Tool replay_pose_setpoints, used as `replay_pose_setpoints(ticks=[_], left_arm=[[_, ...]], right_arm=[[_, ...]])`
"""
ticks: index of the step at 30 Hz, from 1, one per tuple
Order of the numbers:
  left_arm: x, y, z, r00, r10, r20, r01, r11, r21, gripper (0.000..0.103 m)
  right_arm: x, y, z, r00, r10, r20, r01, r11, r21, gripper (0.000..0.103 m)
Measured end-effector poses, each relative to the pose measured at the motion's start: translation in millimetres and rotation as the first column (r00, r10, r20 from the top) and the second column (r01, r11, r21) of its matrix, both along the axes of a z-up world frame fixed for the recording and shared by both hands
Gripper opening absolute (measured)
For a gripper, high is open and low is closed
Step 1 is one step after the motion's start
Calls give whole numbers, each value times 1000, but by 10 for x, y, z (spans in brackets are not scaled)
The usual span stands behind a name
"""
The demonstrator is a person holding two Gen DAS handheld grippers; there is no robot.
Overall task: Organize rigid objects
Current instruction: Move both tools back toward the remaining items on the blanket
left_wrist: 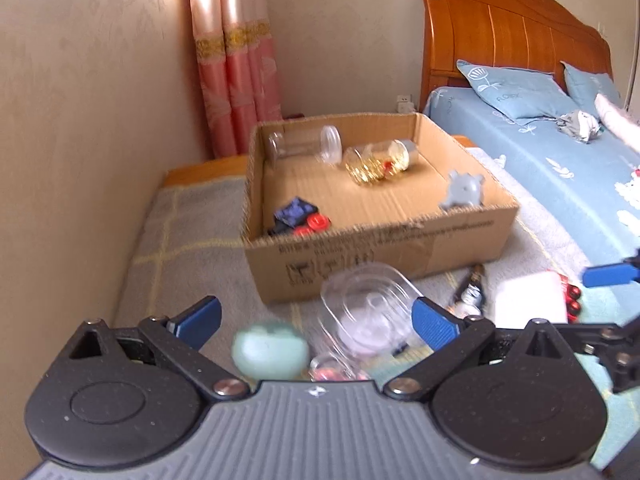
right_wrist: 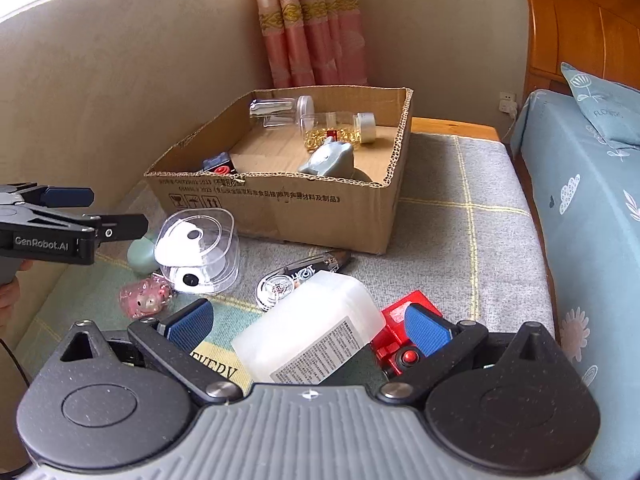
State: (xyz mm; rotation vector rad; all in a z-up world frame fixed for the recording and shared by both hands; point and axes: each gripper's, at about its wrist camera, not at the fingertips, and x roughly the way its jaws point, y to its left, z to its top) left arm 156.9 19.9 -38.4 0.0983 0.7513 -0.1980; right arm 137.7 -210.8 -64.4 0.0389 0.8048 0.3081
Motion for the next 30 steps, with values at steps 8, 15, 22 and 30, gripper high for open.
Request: replay_pose_setpoints(ticks=[8,15,22,30], left_arm=[[-147,96,-169,998,31,-50,-33,999,-29,101],[-195,216,-299,996,26,-82,-31,998,-60,101],[-148,185,-441,993,16,-118,-21,999,-40,101],[29,119,-598,991,58,-123,-62,998,-27,101]], right_arm=[[311,170,-87,998,62,-26,-63,997,-47,103],[227,272,-155,988,86,-124,-92,995,-42,103],[-90,367,-316,970,144,-194,-151,988,-20,103],[-218,525,-481,978,141,-152,-163,977,-141,103]])
